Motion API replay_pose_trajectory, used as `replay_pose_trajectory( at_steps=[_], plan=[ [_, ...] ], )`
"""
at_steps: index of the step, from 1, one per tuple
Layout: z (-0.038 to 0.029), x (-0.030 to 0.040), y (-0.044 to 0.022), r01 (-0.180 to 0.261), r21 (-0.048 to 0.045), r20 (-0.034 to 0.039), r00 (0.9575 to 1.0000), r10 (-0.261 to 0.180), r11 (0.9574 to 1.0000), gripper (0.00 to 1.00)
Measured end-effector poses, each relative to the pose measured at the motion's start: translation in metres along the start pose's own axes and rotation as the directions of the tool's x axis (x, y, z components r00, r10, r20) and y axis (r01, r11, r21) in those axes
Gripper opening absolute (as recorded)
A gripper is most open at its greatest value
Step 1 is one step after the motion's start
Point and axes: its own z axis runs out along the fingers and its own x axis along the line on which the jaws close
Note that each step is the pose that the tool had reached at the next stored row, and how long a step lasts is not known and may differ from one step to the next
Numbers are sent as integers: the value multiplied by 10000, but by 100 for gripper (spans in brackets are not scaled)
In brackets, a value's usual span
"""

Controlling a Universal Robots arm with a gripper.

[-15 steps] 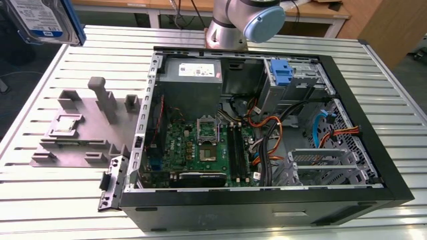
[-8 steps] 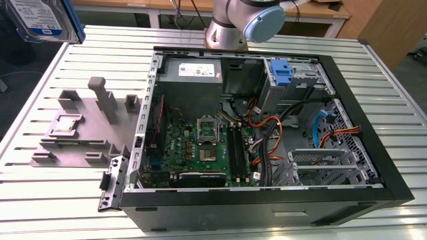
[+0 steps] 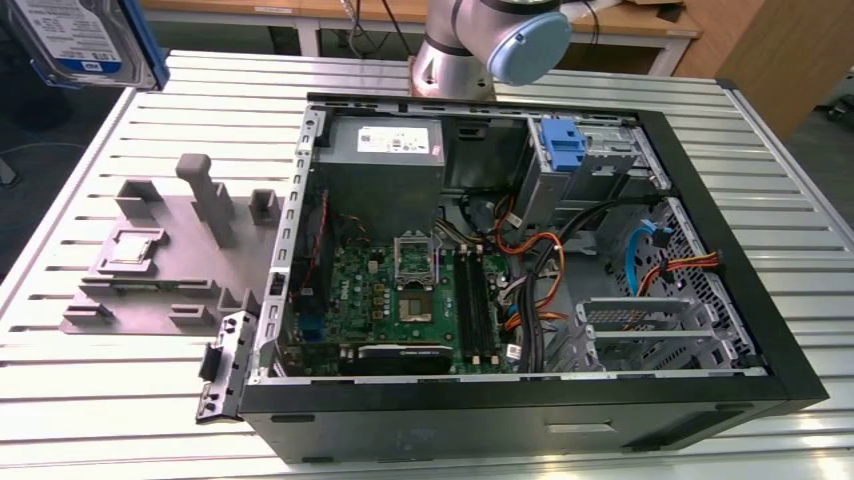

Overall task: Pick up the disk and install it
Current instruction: 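Pick up the disk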

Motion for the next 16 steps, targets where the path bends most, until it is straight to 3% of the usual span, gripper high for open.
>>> replay_pose_trajectory(
  at_steps=[7, 16],
  plan=[
    [-1, 19, -6, 0, -1, 0, 10000, 0, 10000, 37],
    [-2, 16, -85, -1, -1, 0, 10000, 1, 10000, 37]
  ],
)
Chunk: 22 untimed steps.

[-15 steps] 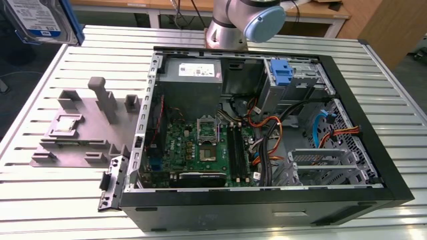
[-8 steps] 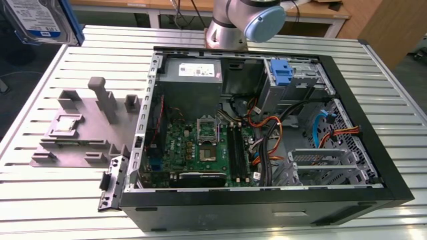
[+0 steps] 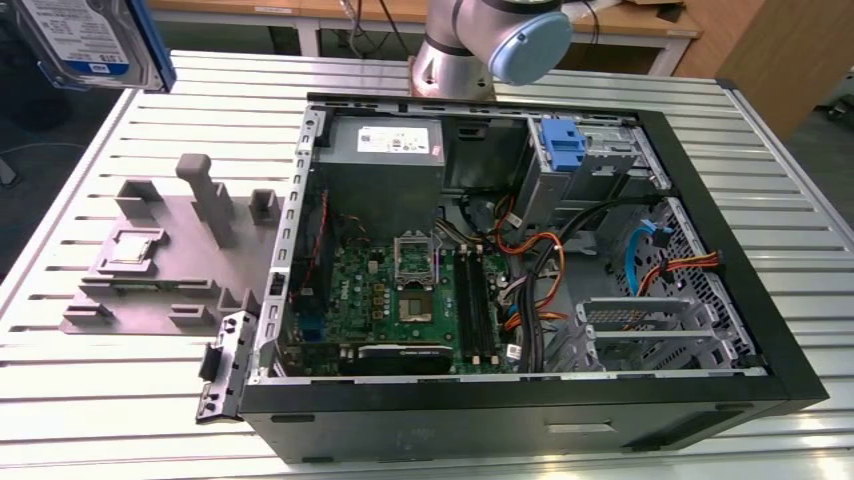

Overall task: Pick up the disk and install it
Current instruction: 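Pick up the disk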

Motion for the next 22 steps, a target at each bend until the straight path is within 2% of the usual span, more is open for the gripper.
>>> replay_pose_trajectory(
  at_steps=[11, 22],
  plan=[
    [-1, -4, -87, 1, 0, 0, 10000, -1, 10000, 37],
    [-2, -10, -227, 0, -1, 0, 10000, 0, 10000, 37]
  ],
)
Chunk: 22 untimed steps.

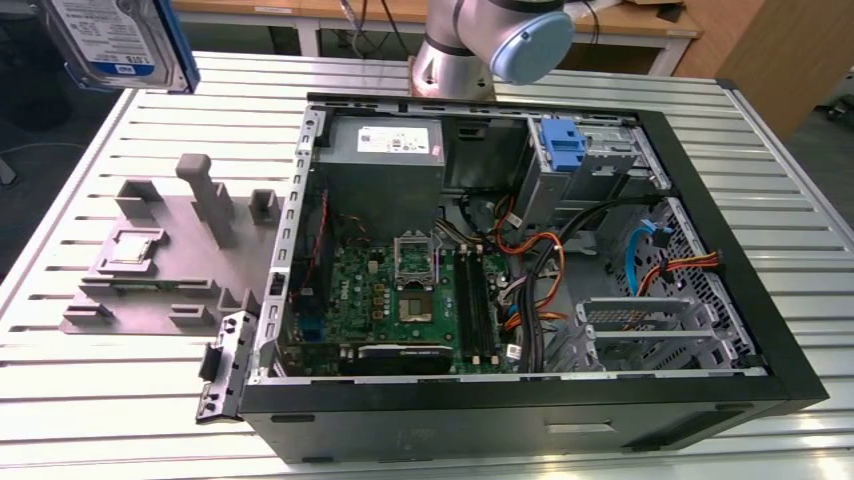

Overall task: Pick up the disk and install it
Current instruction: 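Pick up the disk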

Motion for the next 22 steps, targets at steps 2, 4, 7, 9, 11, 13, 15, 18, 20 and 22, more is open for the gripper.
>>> replay_pose_trajectory(
  at_steps=[2, 4, 7, 9, 11, 13, 15, 18, 20, 22],
  plan=[
    [0, 12, -8, -1, -1, 0, 10000, 1, 10000, 37],
    [-2, 34, -15, 0, -2, -1, 10000, 0, 10000, 37],
    [-3, 75, -20, 1, 0, 0, 10000, -1, 10000, 37],
    [-3, 91, -23, 2, 0, 0, 10000, -2, 10000, 37],
    [-3, 97, -23, 13, 0, 0, 10000, -13, 10000, 37],
    [-3, 97, -24, 15, 1, 1, 10000, -15, 10000, 37],
    [-4, 97, -24, 17, -1, 0, 10000, -17, 10000, 37],
    [-4, 96, -51, 19, -2, 6, 10000, -19, 10000, 37],
    [-4, 95, -62, 16, -1, 10, 10000, -16, 10000, 37],
    [-4, 94, -71, 16, -2, 12, 10000, -16, 10000, 37]
  ],
)
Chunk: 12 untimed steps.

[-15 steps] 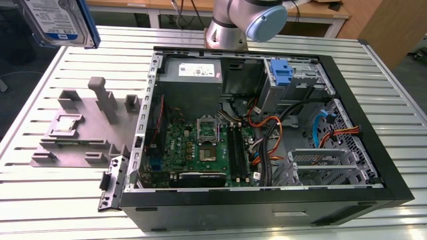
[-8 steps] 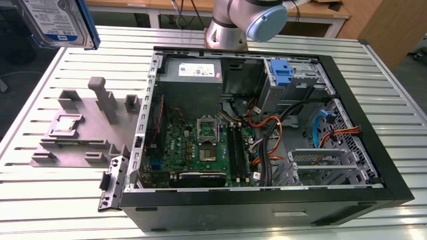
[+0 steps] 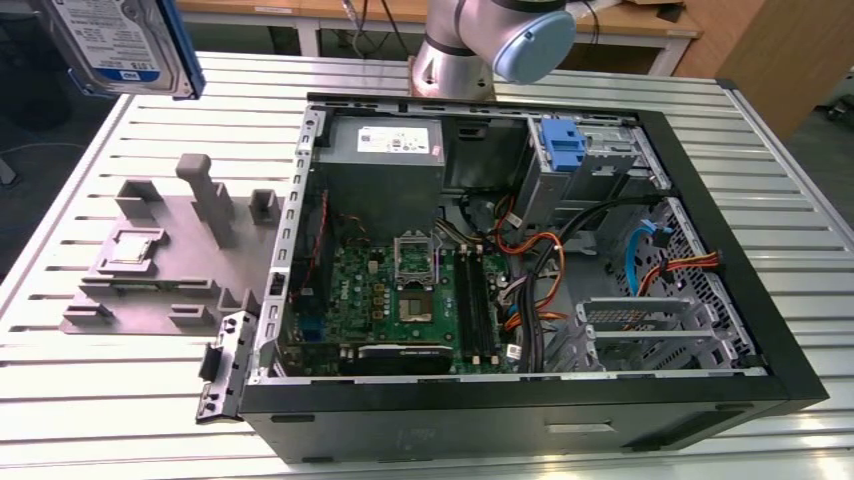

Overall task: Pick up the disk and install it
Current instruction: 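Pick up the disk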

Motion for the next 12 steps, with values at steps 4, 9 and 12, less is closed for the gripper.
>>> replay_pose_trajectory(
  at_steps=[4, 9, 12],
  plan=[
    [0, 0, -17, 1, 1, 2, 10000, -1, 10000, 37],
    [-1, -1, -31, 0, -1, 1, 10000, 0, 10000, 37],
    [0, -2, -55, 1, 1, 1, 10000, -1, 10000, 37]
  ],
)
